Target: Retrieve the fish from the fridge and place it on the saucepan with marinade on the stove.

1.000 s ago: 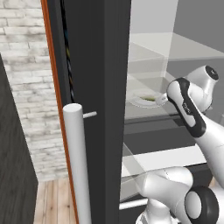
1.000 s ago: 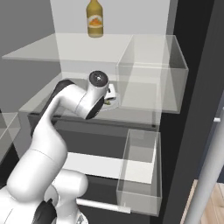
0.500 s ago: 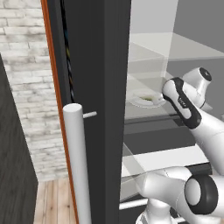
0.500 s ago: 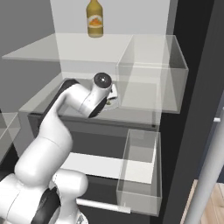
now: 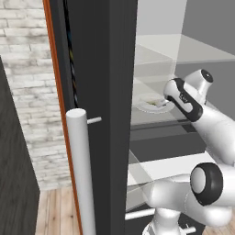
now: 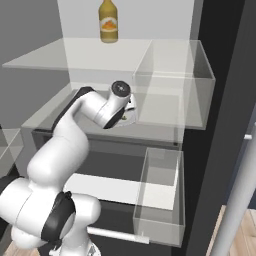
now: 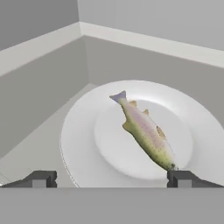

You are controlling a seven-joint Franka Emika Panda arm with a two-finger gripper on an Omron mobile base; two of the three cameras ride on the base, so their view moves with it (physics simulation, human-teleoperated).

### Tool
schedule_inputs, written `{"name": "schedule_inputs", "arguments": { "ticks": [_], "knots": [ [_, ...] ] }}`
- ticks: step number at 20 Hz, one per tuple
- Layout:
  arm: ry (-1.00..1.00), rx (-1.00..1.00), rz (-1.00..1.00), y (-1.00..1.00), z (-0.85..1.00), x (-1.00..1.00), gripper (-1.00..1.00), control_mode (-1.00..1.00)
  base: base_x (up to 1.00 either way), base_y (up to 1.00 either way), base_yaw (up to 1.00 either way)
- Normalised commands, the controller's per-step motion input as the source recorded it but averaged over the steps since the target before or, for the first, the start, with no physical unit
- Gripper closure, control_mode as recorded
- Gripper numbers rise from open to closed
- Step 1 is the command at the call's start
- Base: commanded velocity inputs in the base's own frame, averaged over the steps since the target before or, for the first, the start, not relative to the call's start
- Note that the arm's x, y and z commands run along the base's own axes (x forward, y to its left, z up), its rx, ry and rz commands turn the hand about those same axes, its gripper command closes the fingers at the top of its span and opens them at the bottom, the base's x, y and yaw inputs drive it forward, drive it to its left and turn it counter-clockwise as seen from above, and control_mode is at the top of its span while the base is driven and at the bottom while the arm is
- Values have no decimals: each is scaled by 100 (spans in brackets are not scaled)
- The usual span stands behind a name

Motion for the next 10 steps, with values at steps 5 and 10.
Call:
{"name": "schedule_inputs", "arguments": {
  "ticks": [5,10],
  "knots": [
    [0,0,0,0,-23,33,-100,-100,0,0,0],
    [0,0,0,0,-3,33,-100,-100,0,0,0]
  ]
}}
